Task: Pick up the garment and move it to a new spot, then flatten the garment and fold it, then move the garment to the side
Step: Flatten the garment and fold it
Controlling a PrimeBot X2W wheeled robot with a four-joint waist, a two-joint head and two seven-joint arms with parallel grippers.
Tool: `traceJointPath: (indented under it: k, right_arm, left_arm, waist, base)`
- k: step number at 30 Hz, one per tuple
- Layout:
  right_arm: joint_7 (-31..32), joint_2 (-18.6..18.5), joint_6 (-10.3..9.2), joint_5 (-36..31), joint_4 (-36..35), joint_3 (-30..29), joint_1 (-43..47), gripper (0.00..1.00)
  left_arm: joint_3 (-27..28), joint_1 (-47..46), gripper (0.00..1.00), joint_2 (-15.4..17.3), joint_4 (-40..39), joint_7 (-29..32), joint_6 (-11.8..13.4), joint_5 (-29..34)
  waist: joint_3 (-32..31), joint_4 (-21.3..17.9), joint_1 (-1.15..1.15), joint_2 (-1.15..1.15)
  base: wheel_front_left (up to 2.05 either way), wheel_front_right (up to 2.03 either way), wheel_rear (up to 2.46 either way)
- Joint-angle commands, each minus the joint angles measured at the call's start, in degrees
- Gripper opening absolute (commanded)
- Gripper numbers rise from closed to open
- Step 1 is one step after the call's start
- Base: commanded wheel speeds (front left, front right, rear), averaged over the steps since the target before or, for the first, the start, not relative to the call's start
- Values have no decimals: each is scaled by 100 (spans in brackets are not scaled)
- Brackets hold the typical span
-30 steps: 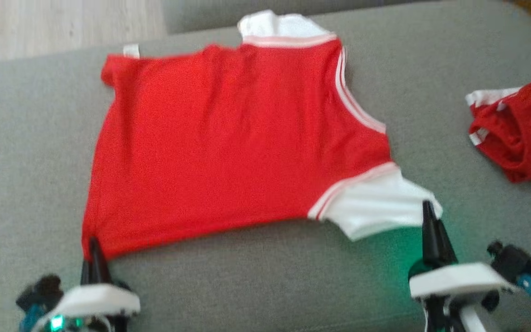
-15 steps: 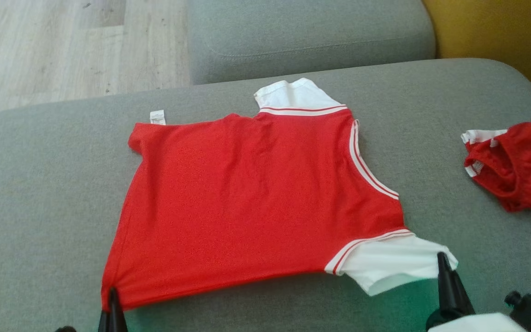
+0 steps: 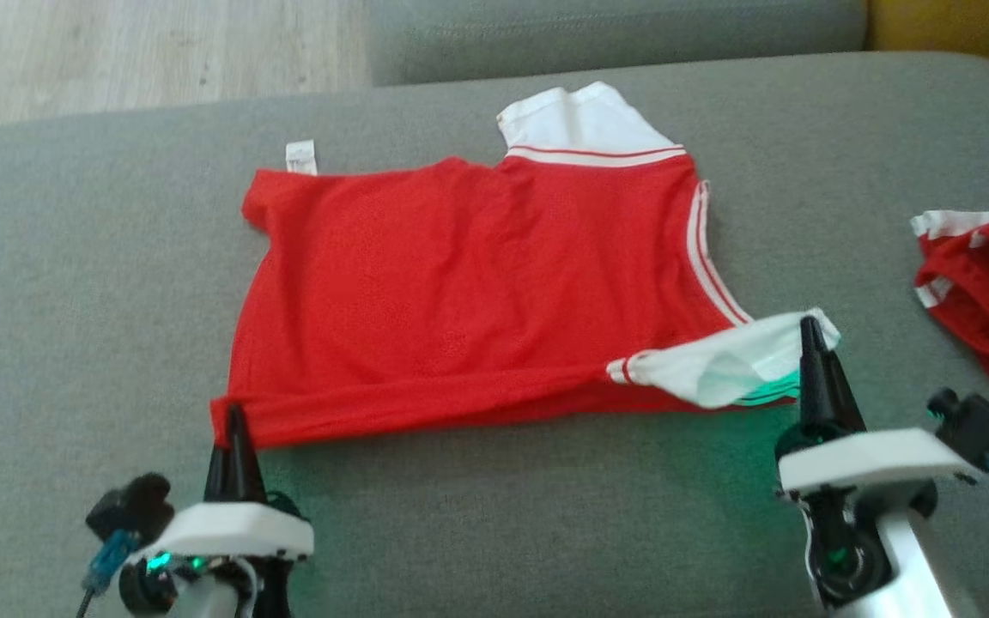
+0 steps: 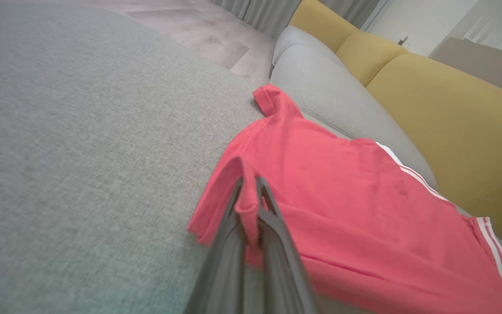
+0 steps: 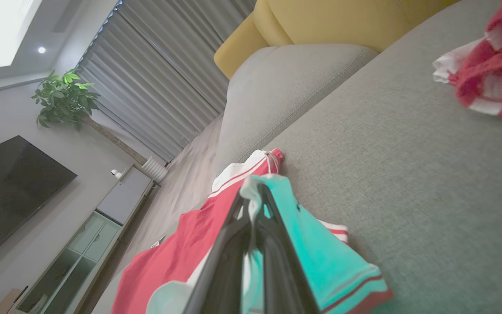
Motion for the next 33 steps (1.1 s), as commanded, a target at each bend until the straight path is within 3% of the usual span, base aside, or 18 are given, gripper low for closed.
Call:
traceJointPath:
  k: [1,17,18,19,20,21,23,26,30,33]
  right_arm:
    - [-17,-35,21,18,-34,176,-291,0]
    - [-314,-35,21,23,1584,354,-1895,0]
    - [-362,-35,21,20,1714,342,-1985,24]
    - [-404,-35,21,21,1822,358,-2073,50]
    - [-454,-35,21,11,1910,378,-2156,100]
    - [-513,-35,21,-12,1983,372,-2229,100]
    - [-612,-35,21,-43,2053,306,-2336,100]
    - [-664,-35,21,-642,1948,118,-2373,100]
    - [-668,-35,21,-1969,1381,-387,-2023,100]
    - [-669,-35,21,-2896,967,-447,-1644,100]
  left_arm:
    - [76,-272,0,87,-38,-30,62,-31]
    - [-345,-1558,3,86,795,-30,538,-451]
    - [-355,-1616,20,86,837,-30,600,-468]
    - [-328,-1668,48,86,844,-30,674,-474]
    - [-272,-1703,80,86,820,-30,757,-473]
    - [-219,-1716,100,86,795,-30,825,-473]
    - [-72,-1695,100,86,671,-30,949,-410]
    - [102,-1523,100,86,422,-30,1079,0]
    - [170,-1126,100,97,48,-30,1111,943]
    - [55,-796,100,194,-104,-30,1087,1679]
  waist:
    - [115,56,-1,0]
    - [550,159,-1,0]
    - [562,168,-1,0]
    - [572,179,-1,0]
    - [580,188,-1,0]
    - [585,195,-1,0]
    - [582,212,-1,0]
    - [556,213,-1,0]
    - [471,215,-1,0]
    - [360,209,-1,0]
  base:
    - [0,0,0]
    - [0,0,0]
    - [0,0,0]
    - [0,0,0]
    - [0,0,0]
    - [0,0,0]
    - [0,0,0]
    - [0,0,0]
    - [0,0,0]
    - [0,0,0]
